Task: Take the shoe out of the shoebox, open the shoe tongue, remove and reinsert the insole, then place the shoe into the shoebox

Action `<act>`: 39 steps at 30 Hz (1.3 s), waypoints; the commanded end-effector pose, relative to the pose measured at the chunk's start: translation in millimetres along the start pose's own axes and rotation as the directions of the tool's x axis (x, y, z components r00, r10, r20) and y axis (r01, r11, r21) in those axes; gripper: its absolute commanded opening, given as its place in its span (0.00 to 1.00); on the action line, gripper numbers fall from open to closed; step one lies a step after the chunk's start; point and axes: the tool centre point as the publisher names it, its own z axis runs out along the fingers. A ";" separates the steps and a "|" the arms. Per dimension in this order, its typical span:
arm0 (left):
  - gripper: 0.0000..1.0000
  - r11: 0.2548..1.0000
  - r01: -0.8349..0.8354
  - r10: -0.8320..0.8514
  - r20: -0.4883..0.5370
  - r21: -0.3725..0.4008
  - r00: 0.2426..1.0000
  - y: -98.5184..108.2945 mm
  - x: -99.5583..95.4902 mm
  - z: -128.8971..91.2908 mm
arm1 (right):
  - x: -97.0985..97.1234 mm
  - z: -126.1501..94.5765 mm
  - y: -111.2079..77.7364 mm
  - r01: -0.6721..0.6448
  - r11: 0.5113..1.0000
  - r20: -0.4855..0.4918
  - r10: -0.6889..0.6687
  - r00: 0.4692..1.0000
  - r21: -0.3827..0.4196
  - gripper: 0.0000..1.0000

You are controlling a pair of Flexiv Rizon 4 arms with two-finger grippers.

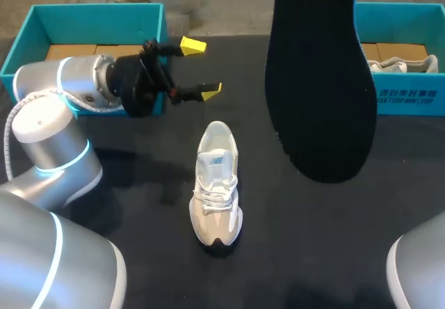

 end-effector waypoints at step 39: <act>1.00 1.000 0.009 -0.014 -0.151 -0.030 0.988 -3.3 -6.7 -1.5 | -67.3 37.8 25.0 -0.094 0.994 -0.131 0.100 0.986 0.050 0.00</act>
